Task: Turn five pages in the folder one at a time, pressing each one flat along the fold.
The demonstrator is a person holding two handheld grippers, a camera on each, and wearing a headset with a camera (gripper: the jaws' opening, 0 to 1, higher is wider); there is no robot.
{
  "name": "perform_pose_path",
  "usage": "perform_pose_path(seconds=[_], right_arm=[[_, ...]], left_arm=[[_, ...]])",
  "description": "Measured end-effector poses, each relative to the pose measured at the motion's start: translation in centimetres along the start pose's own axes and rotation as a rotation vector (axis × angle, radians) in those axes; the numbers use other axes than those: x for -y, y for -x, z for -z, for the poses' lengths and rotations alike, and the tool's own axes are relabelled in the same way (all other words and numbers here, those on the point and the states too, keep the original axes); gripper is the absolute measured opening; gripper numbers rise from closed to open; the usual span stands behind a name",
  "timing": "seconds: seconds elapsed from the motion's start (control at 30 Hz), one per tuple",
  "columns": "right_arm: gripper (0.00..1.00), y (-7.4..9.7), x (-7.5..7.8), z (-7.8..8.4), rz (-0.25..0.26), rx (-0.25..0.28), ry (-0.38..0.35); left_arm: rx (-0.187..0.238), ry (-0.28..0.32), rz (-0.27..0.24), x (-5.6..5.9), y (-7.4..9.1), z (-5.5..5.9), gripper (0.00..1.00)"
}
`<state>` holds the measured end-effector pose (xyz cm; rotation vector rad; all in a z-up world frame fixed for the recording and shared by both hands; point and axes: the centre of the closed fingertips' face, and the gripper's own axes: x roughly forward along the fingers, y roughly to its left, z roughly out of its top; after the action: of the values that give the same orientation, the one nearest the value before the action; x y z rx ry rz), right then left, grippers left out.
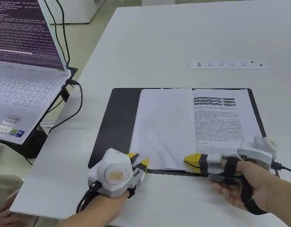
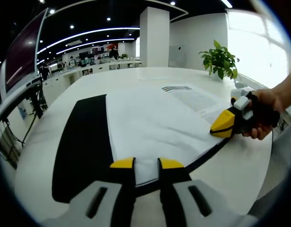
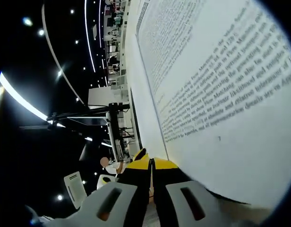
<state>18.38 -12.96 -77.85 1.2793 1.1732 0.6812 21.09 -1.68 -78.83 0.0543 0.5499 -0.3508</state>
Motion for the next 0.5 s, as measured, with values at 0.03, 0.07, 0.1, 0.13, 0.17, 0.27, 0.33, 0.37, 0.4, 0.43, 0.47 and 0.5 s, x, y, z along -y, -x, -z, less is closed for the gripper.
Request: perform_pose_path(seconds=[0.03, 0.07, 0.1, 0.13, 0.17, 0.27, 0.33, 0.37, 0.4, 0.43, 0.47, 0.5], right_arm=[[0.0, 0.2, -0.1, 0.2, -0.007, 0.011, -0.009], [0.0, 0.4, -0.1, 0.5, -0.008, 0.009, -0.017], [0.0, 0.7, 0.1, 1.0, -0.006, 0.007, -0.017], [0.0, 0.8, 0.2, 1.4, 0.001, -0.004, -0.021], [0.0, 1.0, 0.3, 1.9, 0.012, -0.018, -0.021], [0.0, 2.0, 0.4, 3.3, 0.022, -0.031, -0.007], [0.0, 2.6, -0.4, 3.2, -0.012, 0.003, -0.009], [0.0, 2.8, -0.6, 3.2, -0.016, 0.005, -0.006], [0.0, 3.1, -1.0, 3.1, -0.02, 0.015, 0.011], [0.0, 3.3, -1.1, 2.9, -0.021, 0.024, 0.023], [0.0, 3.7, -1.5, 2.8, -0.026, 0.033, 0.037], [0.0, 3.8, -1.7, 2.8, -0.028, 0.039, 0.043]], left_arm=[[-0.002, -0.001, 0.0, 0.0, 0.0, 0.0, 0.17], [-0.004, -0.001, 0.0, 0.0, 0.0, 0.0, 0.17], [-0.006, -0.001, 0.0, 0.0, 0.0, 0.0, 0.17], [-0.008, -0.003, 0.001, 0.0, 0.0, 0.0, 0.17], [-0.011, -0.003, 0.001, 0.0, 0.0, 0.0, 0.17], [-0.021, 0.021, -0.01, -0.2, -0.1, -0.2, 0.14], [-0.043, 0.078, -0.001, -0.1, -0.1, -0.2, 0.15], [-0.054, 0.08, 0.005, -0.1, -0.1, -0.3, 0.15], [-0.08, 0.082, 0.016, 0.0, -0.1, -0.3, 0.16], [-0.1, 0.079, 0.019, 0.0, 0.0, -0.2, 0.16], [-0.12, 0.069, 0.015, -0.1, 0.2, -0.2, 0.15], [-0.128, 0.055, 0.014, -0.1, 0.3, -0.3, 0.13]])
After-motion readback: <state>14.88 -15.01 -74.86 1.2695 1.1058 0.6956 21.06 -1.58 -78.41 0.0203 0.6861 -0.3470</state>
